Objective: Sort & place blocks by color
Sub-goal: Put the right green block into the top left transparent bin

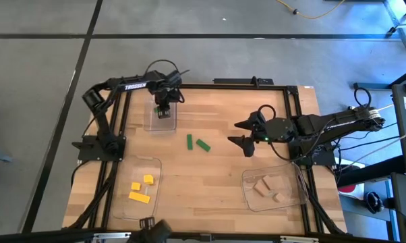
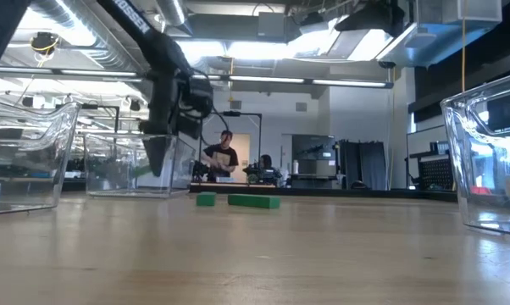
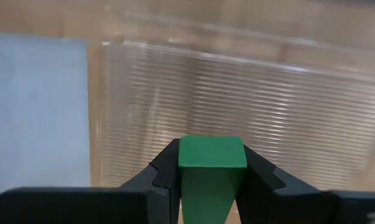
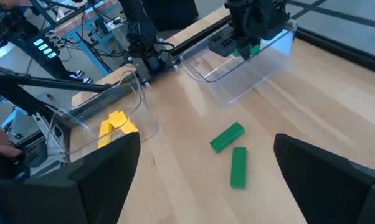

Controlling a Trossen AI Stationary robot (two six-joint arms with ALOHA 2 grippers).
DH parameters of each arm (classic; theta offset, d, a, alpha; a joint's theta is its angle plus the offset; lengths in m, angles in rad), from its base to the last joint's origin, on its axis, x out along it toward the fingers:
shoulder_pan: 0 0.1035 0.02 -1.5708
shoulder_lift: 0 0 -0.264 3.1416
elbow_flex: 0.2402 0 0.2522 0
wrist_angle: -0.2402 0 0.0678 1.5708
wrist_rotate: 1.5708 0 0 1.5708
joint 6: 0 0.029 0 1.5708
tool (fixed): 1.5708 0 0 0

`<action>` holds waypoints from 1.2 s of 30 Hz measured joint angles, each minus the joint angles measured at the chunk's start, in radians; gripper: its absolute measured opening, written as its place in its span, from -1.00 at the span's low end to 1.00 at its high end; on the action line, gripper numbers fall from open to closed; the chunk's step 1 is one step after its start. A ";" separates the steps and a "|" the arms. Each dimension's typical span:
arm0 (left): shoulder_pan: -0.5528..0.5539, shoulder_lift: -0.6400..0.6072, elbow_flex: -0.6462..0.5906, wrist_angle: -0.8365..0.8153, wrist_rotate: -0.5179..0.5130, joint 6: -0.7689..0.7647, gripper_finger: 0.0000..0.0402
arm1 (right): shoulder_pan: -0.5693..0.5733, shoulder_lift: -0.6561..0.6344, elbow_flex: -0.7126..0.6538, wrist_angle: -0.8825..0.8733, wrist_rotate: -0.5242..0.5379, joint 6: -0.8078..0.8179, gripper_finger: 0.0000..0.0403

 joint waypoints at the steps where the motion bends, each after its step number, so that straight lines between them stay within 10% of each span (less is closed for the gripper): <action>1: 0.003 0.012 0.000 0.005 -0.016 0.000 -0.53 | 0.000 0.000 0.000 -0.002 0.000 0.008 0.84; 17: 0.004 0.024 0.000 0.028 -0.078 0.024 -0.53 | 0.000 0.000 0.000 -0.005 0.045 0.019 0.84; 27: 0.003 0.024 0.004 0.016 -0.078 0.020 0.06 | 0.000 0.000 0.000 -0.005 0.045 0.017 0.84; 36: 0.005 -0.011 0.265 -0.160 -0.008 -0.084 0.16 | 0.000 0.000 0.000 -0.006 0.045 0.009 0.84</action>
